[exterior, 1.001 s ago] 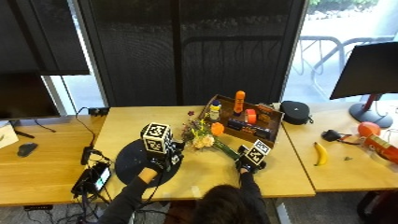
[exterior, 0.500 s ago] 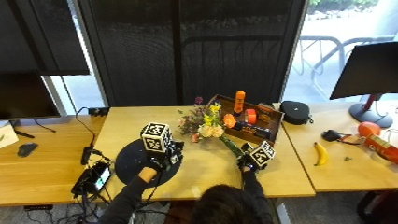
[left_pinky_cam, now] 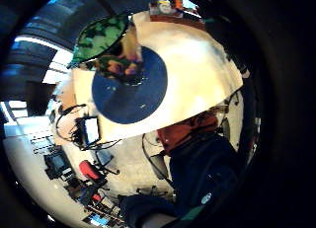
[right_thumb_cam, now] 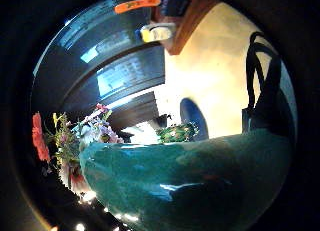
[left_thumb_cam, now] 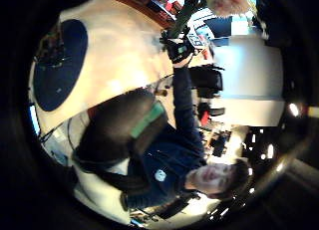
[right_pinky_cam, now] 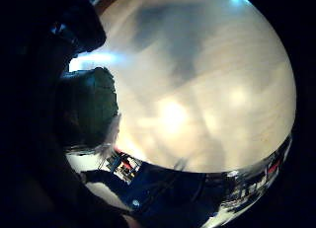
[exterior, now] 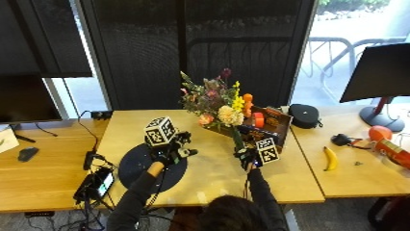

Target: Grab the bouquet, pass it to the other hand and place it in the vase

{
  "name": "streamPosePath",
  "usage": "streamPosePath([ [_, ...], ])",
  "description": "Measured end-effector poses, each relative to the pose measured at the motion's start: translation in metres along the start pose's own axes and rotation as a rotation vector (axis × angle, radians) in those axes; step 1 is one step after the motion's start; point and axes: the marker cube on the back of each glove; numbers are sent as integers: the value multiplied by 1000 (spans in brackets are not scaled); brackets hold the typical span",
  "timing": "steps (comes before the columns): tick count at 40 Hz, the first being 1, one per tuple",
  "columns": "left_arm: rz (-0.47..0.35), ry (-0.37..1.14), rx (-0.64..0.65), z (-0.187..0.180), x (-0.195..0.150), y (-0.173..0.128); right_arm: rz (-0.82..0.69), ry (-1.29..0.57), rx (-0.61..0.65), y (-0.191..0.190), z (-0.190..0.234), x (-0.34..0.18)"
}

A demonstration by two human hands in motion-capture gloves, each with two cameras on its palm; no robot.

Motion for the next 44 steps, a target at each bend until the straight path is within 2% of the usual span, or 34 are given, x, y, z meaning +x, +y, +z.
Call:
streamPosePath([
  [5,35,323,-17,-26,12,-28,-57,-14,-19,0,8,-31],
  [9,40,494,-13,-40,26,-39,-186,27,13,13,16,-60],
  [13,23,676,0,-43,40,-53,-166,-122,-152,29,30,-92],
  [17,-8,837,34,-41,53,-64,-196,-143,-137,43,48,-114],
  [19,-19,890,48,-38,60,-67,-202,-178,-173,53,56,-124],
  [21,-31,920,70,-35,66,-68,-242,-178,-165,53,65,-126],
  [24,-55,931,130,-31,75,-68,-241,-69,-35,32,82,-116],
  [25,-62,931,153,-30,77,-69,-195,-64,-42,30,86,-115],
  [27,-70,934,185,-28,82,-70,-158,-125,-136,33,94,-117],
  [29,-67,945,194,-26,87,-70,-276,-151,-152,32,102,-119],
  [31,-59,964,186,-24,91,-71,-386,-88,-57,30,111,-118],
  [35,-54,998,171,-19,96,-76,-324,-23,-6,32,124,-118],
  [37,-51,1017,169,-16,96,-80,-353,-28,-9,33,129,-121],
  [39,-51,1035,176,-13,96,-84,-379,-84,-91,46,132,-128],
  [42,-60,1054,214,-11,94,-91,-311,-200,-294,73,135,-140],
  [44,-65,1059,246,-12,95,-91,-263,-217,-343,74,137,-138],
])
